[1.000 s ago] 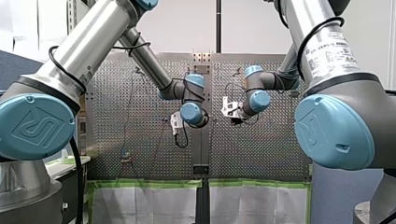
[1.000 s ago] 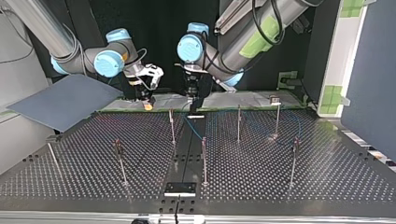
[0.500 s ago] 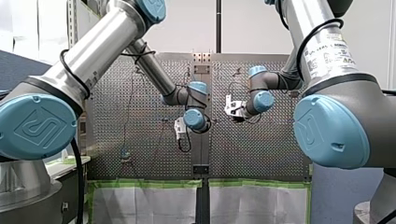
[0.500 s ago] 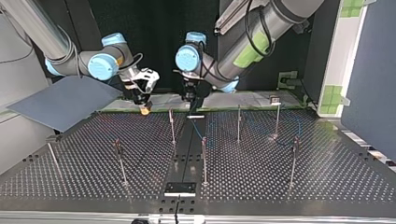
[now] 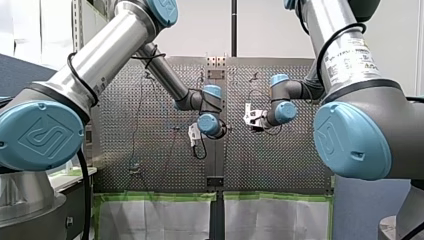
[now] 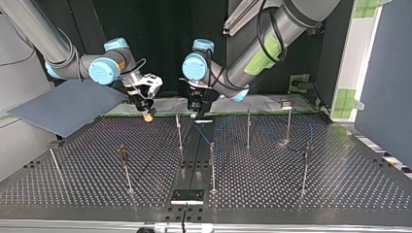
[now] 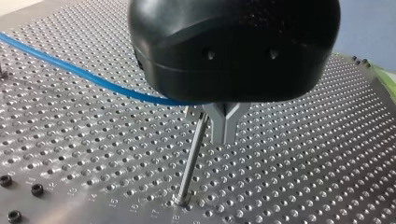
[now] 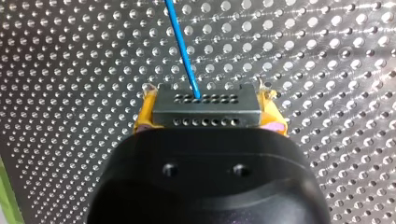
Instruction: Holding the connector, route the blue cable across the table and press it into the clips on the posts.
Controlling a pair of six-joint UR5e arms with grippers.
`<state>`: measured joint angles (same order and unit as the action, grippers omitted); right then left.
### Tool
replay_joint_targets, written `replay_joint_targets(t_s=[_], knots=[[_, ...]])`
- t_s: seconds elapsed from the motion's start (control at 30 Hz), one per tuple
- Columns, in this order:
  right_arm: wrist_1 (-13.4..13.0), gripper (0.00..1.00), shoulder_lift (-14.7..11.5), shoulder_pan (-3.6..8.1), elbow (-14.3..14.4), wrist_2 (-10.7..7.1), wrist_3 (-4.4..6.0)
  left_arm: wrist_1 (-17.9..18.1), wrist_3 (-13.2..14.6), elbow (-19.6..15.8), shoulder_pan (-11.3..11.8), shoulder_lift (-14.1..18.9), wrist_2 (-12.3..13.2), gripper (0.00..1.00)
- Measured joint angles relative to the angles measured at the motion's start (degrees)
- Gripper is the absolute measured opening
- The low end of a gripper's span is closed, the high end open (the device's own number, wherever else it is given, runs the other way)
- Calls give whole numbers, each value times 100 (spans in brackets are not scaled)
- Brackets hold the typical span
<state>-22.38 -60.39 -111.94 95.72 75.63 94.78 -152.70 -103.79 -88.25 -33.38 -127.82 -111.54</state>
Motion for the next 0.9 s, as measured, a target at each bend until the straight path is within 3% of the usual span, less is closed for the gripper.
replay_joint_targets(t_s=[0.27,0.57,0.9], knots=[[-174,0,93,90,-112,-192,165,41,-6,56,207,-2,303,0],[-179,0,315,121,-262,-231,165,-16,-44,152,318,-76,579,0],[-180,0,369,232,-400,-249,182,-23,-61,498,326,-534,724,0]])
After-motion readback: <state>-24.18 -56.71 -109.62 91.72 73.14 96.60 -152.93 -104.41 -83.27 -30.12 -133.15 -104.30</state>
